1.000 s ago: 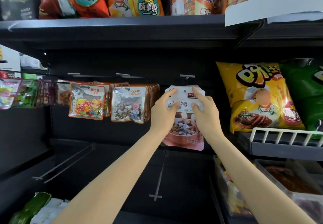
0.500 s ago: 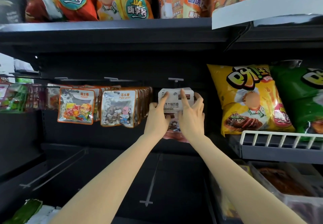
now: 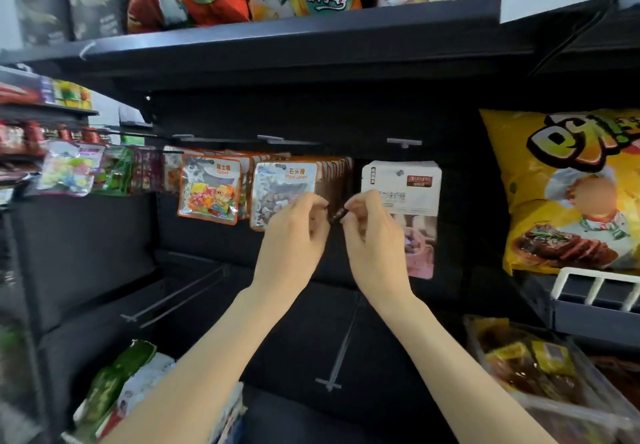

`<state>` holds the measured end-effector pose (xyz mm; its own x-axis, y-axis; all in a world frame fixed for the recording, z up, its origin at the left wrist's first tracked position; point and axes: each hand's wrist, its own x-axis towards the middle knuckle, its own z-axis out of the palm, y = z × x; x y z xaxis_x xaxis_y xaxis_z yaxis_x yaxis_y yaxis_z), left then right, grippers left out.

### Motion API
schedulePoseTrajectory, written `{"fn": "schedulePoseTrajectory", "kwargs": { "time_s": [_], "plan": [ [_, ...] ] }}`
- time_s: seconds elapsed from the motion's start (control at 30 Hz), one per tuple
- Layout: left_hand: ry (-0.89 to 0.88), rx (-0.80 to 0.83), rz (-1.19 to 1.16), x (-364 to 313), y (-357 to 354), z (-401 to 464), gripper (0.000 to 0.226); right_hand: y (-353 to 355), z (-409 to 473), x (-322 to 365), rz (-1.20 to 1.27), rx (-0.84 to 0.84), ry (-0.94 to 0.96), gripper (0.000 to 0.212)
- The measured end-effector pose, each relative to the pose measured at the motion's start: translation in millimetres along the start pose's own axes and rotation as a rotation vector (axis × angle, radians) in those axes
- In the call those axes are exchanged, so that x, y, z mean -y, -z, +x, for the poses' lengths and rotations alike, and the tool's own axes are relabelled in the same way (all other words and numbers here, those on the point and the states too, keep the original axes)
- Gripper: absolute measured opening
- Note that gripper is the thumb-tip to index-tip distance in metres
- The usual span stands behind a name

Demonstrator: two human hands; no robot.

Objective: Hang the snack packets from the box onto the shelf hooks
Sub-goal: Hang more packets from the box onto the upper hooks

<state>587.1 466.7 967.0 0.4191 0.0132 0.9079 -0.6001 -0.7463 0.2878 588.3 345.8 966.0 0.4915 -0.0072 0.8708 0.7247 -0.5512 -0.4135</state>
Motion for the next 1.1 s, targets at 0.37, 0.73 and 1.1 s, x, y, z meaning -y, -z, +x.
{"fn": "schedulePoseTrajectory", "kwargs": {
  "time_s": [0.37,0.73,1.1],
  "plan": [
    [0.462,0.006,0.267,164,171,-91,0.01,-200,-61,108,0.226,0.541,-0.076,0.016],
    [1.017,0.123,0.466,371,374,-222,0.011,-480,-170,237,0.271,0.998,-0.153,0.021],
    [1.471,0.37,0.626,570,460,-308,0.017,-728,-253,270,0.158,1.416,-0.038,0.037]
  ]
}}
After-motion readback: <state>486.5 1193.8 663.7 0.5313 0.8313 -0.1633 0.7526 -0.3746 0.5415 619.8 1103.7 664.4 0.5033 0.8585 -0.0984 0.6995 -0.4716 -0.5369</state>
